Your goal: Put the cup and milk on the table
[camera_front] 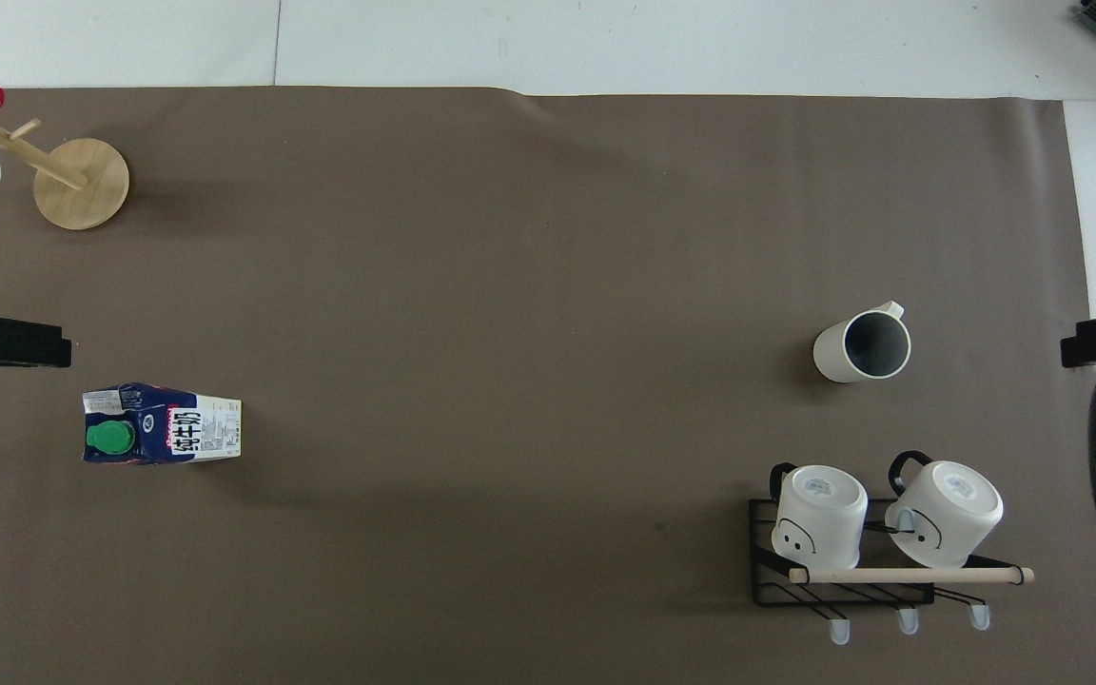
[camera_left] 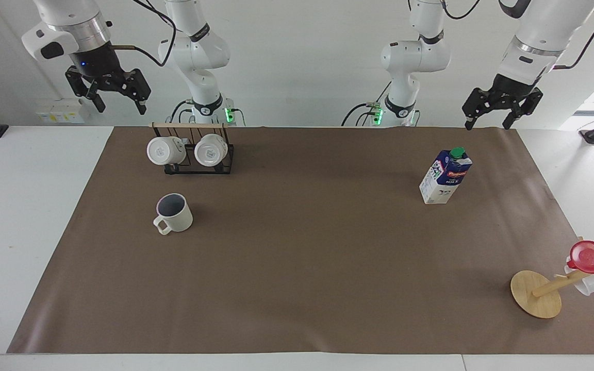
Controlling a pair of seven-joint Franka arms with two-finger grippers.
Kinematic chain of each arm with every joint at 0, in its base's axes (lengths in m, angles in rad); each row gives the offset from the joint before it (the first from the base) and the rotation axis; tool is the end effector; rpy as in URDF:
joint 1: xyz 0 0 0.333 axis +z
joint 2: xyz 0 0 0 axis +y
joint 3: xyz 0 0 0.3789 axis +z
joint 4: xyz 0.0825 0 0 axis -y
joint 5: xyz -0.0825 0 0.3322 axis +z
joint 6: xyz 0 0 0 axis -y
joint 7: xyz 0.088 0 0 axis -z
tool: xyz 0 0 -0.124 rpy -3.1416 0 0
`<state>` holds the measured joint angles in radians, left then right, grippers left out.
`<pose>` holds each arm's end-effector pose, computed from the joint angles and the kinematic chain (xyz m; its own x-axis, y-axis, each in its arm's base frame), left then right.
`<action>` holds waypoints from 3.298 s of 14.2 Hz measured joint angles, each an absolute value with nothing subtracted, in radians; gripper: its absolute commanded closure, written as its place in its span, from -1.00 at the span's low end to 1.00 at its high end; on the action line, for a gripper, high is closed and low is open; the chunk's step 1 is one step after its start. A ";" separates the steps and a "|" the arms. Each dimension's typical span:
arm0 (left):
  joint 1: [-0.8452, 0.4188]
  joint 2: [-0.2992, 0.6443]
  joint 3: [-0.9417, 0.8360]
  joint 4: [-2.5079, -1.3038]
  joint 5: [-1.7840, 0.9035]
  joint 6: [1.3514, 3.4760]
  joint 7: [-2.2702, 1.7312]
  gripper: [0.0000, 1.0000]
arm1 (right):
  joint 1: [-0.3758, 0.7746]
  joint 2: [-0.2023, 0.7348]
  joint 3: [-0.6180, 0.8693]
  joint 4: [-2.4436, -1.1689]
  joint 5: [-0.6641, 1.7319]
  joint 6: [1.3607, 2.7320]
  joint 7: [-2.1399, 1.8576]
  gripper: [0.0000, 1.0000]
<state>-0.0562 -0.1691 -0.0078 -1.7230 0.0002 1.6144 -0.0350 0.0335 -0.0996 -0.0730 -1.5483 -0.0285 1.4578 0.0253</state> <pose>0.4427 -0.0288 0.6900 0.9978 -0.0289 0.0605 -0.0289 -0.9996 0.0006 0.4527 -0.0243 0.7173 0.9977 -0.0677 0.0094 -0.0678 -0.9975 0.0208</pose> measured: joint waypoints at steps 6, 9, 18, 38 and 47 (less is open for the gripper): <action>-0.056 -0.169 -0.008 -1.723 0.000 1.614 -0.035 -1.00 | 0.038 -0.094 -0.068 -1.552 -0.029 1.461 0.025 -1.00; -0.056 -0.169 -0.008 -1.723 0.000 1.614 -0.035 -1.00 | 0.048 -0.094 -0.065 -1.582 -0.029 1.500 0.033 -1.00; -0.056 -0.169 -0.008 -1.723 0.000 1.614 -0.035 -1.00 | 0.080 -0.086 -0.061 -1.790 -0.029 1.727 0.082 -1.00; -0.056 -0.169 -0.008 -1.723 0.000 1.614 -0.035 -1.00 | 0.111 0.161 -0.064 -2.117 -0.028 2.289 0.117 -1.00; -0.056 -0.169 -0.008 -1.723 0.000 1.614 -0.035 -1.00 | 0.111 0.192 -0.064 -2.119 -0.028 2.363 0.131 -0.97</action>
